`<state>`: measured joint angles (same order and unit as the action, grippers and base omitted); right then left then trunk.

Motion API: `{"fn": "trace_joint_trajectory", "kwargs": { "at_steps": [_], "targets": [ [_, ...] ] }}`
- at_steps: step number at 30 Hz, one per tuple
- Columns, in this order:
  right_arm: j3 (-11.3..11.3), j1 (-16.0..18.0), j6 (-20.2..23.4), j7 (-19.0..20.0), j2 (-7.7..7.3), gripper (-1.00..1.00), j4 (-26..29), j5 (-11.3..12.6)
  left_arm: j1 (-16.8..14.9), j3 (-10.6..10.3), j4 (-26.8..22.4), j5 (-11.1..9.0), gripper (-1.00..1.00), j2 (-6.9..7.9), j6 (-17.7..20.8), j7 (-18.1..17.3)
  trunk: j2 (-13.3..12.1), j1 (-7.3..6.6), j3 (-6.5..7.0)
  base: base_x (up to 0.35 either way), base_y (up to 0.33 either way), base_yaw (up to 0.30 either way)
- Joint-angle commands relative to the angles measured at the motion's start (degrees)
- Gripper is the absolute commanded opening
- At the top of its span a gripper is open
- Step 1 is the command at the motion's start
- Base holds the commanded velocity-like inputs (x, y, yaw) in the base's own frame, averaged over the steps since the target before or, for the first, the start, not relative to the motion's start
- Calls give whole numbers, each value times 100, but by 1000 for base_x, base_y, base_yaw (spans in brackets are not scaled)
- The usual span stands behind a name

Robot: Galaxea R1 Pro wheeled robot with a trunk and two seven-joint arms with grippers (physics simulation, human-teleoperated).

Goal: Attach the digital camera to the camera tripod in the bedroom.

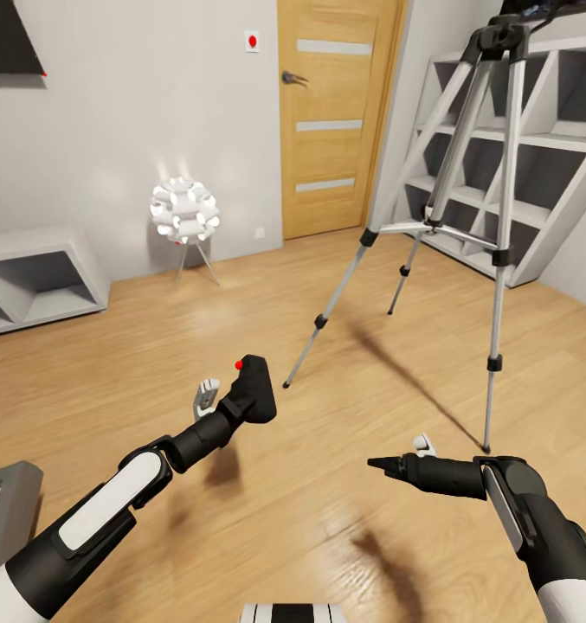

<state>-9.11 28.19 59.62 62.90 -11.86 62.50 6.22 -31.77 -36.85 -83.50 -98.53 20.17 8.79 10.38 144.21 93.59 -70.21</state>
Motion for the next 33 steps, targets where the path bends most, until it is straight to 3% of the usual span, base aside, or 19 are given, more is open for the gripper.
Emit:
{"fn": "trace_joint_trajectory", "kwargs": {
  "at_steps": [1,33],
  "targets": [
    [-2,2,38,-5,-1,100,2,26,-5,-6,-8,-44,-100,4,0,29,0,-3,18,0,0,0],
    [10,2,38,-11,-1,100,-1,20,-5,-6,-18,-44,-100,5,9,35,-43,-86,727,0,0,0]
  ]
}}
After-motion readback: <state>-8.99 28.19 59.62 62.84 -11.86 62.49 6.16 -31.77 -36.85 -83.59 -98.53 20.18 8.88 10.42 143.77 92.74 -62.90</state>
